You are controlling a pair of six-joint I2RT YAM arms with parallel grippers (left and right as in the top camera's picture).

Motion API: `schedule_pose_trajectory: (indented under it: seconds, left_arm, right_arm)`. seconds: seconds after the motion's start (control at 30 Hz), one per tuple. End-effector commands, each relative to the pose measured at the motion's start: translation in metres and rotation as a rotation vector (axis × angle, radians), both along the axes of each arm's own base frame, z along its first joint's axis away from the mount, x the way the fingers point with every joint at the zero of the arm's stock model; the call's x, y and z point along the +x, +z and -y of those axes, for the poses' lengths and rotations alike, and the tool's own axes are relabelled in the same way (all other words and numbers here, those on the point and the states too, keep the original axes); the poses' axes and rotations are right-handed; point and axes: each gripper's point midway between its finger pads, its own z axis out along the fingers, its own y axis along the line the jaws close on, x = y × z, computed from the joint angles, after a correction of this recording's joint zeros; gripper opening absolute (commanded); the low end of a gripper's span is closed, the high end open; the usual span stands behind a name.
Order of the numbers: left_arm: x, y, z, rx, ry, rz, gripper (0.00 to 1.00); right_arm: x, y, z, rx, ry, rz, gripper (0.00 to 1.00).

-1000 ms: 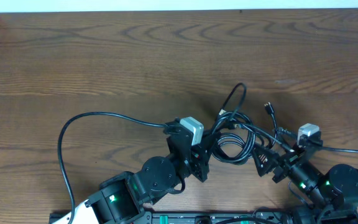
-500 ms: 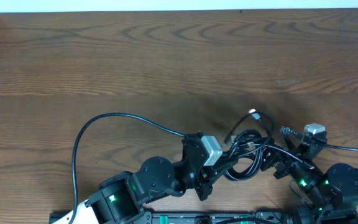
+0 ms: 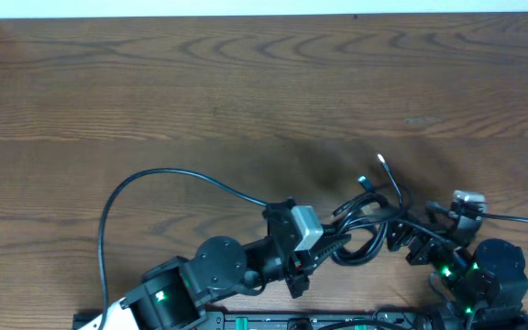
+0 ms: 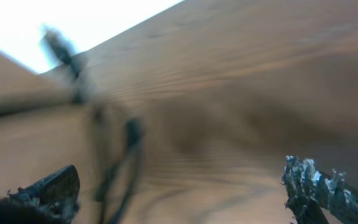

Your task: Untangle cables

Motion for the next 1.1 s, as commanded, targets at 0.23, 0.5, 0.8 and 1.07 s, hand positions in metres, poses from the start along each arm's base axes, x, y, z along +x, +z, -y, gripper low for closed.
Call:
schedule_pose_trajectory:
  seconds: [0.23,0.5,0.8,1.07]
  left_arm:
    - [0.009,0.054,-0.029,-0.144,0.129,0.099,0.07]
    - [0.035,0.052,-0.044,-0.133,0.3,0.094,0.07]
    - [0.072,0.05,-0.08,-0.124,0.608,0.092,0.08]
    - [0.078,0.043,-0.084,-0.031,0.647,0.171,0.08]
  right_arm:
    - [0.003,-0.014,0.034,-0.088,-0.18,-0.039,0.99]
    - [0.001,-0.013,0.021,-0.121,-0.074,-0.022,0.99]
    - [-0.018,-0.001,-0.036,-0.254,0.396,0.148,0.99]
    - [-0.048,0.02,-0.078,-0.222,0.727,0.329,0.99]
